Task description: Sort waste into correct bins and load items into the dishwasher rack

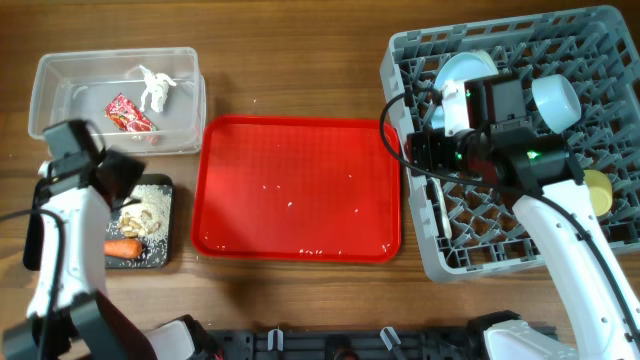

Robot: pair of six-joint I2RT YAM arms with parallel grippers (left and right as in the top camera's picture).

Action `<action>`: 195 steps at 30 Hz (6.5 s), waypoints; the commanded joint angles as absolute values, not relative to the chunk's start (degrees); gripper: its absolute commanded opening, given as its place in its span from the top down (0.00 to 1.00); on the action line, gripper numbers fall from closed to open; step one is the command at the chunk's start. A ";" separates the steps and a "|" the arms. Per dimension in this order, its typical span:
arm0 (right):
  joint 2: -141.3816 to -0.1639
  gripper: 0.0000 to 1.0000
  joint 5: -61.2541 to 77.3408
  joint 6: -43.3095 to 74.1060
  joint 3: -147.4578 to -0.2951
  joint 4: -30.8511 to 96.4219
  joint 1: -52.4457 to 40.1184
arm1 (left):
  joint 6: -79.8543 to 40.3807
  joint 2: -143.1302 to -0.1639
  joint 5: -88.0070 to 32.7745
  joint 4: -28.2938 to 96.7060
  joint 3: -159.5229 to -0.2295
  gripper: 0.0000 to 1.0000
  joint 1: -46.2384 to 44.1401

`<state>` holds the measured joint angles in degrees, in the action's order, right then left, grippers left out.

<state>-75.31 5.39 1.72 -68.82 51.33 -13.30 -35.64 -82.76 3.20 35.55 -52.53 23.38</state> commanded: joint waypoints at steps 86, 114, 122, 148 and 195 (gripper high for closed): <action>-0.21 0.00 -0.01 -1.13 -0.30 -0.36 -6.68 | -9.45 -17.78 -7.60 59.05 -42.94 0.00 -2.76; -0.43 0.00 -0.01 -1.13 -0.30 -0.36 -4.58 | -9.45 -17.78 -7.60 59.05 -42.94 0.00 -2.76; -0.43 0.00 -0.01 -1.13 -0.30 -0.36 -4.58 | -9.45 -17.78 -7.60 59.05 -42.94 0.00 -2.76; -0.43 0.00 -0.01 -1.13 -0.30 -0.36 -4.58 | -6.22 -9.58 -3.18 42.94 -31.57 0.00 -2.76; -0.43 0.00 -0.01 -1.10 -0.30 -0.36 -4.58 | 3.44 -0.16 -8.49 3.68 -0.32 0.00 -2.76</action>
